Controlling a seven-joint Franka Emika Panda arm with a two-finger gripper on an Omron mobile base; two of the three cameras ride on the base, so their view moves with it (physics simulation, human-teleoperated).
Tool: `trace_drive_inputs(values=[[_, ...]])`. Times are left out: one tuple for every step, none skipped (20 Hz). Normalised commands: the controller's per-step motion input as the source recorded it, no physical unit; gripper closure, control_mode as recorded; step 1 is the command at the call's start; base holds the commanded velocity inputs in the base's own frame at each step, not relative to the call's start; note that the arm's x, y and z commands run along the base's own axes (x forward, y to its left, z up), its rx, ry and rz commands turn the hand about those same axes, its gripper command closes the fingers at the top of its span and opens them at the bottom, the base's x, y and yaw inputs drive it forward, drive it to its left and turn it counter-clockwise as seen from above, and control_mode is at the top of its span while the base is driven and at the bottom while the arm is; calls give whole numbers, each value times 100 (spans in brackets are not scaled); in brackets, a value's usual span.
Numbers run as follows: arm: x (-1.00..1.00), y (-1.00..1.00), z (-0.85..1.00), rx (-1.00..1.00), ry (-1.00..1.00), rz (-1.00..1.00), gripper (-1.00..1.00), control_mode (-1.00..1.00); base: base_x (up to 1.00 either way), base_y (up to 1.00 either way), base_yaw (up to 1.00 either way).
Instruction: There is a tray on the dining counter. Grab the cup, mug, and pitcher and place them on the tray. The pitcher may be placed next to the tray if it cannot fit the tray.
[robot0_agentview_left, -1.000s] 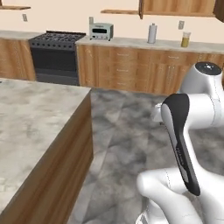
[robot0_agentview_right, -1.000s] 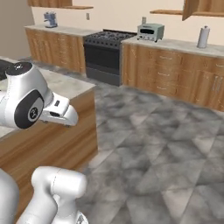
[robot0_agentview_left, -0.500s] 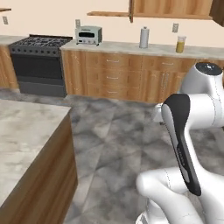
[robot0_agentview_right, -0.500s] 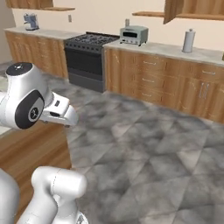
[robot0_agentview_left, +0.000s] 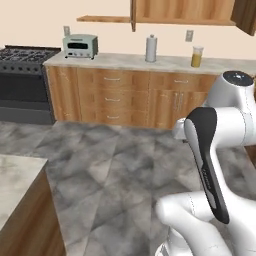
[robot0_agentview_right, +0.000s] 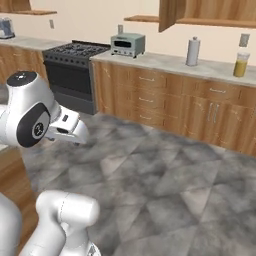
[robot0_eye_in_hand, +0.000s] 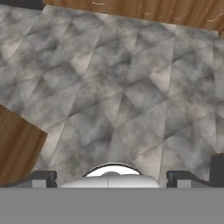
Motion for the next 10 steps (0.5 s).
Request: trace_drive_inputs(values=[[0, 0, 0, 0, 0, 0, -100, 100, 99, -71, -14], [0, 0, 0, 0, 0, 0, -100, 100, 95, -73, -13], [0, 0, 0, 0, 0, 0, -100, 100, 91, -73, -13], [0, 0, 0, 0, 0, 0, -100, 100, 91, -73, -13], [0, 0, 0, 0, 0, 0, -100, 100, 92, -73, -13], [0, 0, 0, 0, 0, 0, -100, 100, 92, -72, -13], [0, 0, 0, 0, 0, 0, -100, 100, 92, -72, -13], [0, 0, 0, 0, 0, 0, -100, 100, 93, -73, -12], [0, 0, 0, 0, 0, 0, -100, 100, 90, -76, -12], [0, 0, 0, 0, 0, 0, -100, 100, 87, -77, -12]])
